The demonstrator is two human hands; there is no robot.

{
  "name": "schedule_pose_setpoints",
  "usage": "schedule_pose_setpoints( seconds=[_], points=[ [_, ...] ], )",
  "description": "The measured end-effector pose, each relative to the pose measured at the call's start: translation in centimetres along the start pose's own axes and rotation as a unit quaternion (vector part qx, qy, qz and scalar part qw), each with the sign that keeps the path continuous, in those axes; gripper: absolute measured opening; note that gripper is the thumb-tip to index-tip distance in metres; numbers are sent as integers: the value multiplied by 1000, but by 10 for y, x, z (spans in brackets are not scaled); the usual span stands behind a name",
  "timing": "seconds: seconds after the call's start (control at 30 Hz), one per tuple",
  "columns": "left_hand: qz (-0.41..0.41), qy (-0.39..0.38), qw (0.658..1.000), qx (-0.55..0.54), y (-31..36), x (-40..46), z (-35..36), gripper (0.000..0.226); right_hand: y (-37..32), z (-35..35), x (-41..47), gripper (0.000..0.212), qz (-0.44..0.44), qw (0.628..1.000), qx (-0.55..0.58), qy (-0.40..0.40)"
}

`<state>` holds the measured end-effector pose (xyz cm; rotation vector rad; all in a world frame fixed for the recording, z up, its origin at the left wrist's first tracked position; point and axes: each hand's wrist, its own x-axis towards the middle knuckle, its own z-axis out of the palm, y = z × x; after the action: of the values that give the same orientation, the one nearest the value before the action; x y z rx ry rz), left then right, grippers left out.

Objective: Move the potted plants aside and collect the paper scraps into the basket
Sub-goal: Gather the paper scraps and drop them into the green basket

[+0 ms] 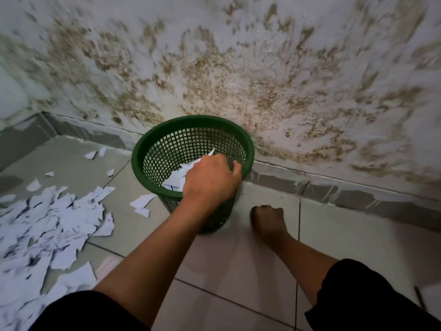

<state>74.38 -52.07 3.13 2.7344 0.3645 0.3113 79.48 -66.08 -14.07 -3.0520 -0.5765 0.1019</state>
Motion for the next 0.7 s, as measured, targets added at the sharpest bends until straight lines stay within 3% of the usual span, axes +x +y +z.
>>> schedule_pose_setpoints(
  seconds=[0.1, 0.17, 0.27, 0.33, 0.37, 0.43, 0.5, 0.6, 0.63, 0.7],
  points=[
    [-3, -2, 1000, -7, 1, 0, -1, 42, -1, -15, 9, 14, 86, 970, 207, 91],
    [-6, -4, 1000, -25, -1, 0, 0, 39, -11, -41, 16, 20, 178, 903, 354, 167],
    [-4, 29, 993, -115, -4, -1, -4, 26, -29, -97, 26, 21, 263, 788, 474, 292],
    [-4, 66, 979, -192, -6, -1, -13, 18, -38, -132, 30, 17, 257, 714, 525, 385],
    [-3, 84, 973, -217, -10, -1, -19, 13, -44, -146, 30, 16, 234, 697, 536, 415],
    [5, 122, 968, -221, -20, 0, -33, 11, -55, -167, 28, 15, 160, 714, 524, 436],
    [2, 145, 970, -196, -35, 0, -44, 11, -68, -179, 27, 14, 77, 793, 477, 372],
    [-3, 150, 979, -137, -64, -5, -59, 13, -93, -187, 30, 18, -56, 951, 273, 133],
    [4, 146, 982, -117, -74, -10, -63, 14, -104, -187, 32, 24, -105, 976, 187, 32],
    [15, 127, 989, -72, -95, -22, -71, 17, -129, -183, 36, 43, -192, 967, 45, -163]
  ],
)
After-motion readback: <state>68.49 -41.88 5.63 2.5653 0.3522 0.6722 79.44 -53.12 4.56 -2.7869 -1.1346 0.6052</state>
